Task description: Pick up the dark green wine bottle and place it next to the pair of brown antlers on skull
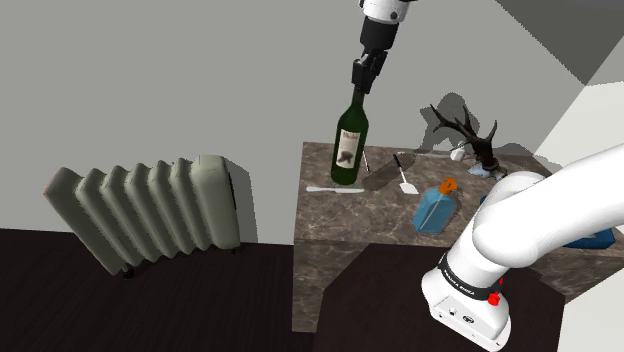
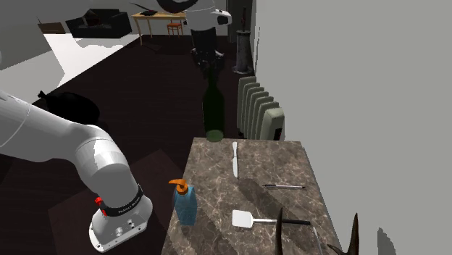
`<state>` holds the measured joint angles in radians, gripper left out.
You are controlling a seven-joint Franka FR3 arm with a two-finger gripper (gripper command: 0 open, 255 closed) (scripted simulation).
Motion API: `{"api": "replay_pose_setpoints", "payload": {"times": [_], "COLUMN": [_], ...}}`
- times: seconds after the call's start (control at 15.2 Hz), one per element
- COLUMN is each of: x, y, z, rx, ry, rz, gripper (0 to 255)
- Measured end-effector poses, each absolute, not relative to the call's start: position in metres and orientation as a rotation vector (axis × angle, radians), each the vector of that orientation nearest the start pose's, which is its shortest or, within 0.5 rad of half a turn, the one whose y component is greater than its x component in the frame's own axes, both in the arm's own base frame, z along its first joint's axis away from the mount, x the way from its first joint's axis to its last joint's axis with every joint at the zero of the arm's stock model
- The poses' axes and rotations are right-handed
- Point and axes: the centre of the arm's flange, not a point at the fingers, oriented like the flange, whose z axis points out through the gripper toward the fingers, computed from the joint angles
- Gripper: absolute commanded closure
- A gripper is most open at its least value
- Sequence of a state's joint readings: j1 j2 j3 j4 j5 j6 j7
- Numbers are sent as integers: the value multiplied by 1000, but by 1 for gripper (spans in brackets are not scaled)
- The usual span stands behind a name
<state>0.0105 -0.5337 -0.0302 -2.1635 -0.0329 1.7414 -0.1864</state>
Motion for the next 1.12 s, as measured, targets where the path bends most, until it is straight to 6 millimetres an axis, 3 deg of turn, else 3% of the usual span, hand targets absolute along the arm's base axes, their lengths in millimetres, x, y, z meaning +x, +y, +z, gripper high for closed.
{"api": "replay_pose_setpoints", "payload": {"times": [1.12], "x": [399], "y": [-14], "z": [699], "rx": [-3153], "ry": [-275], "rz": [-173], "gripper": [255]}}
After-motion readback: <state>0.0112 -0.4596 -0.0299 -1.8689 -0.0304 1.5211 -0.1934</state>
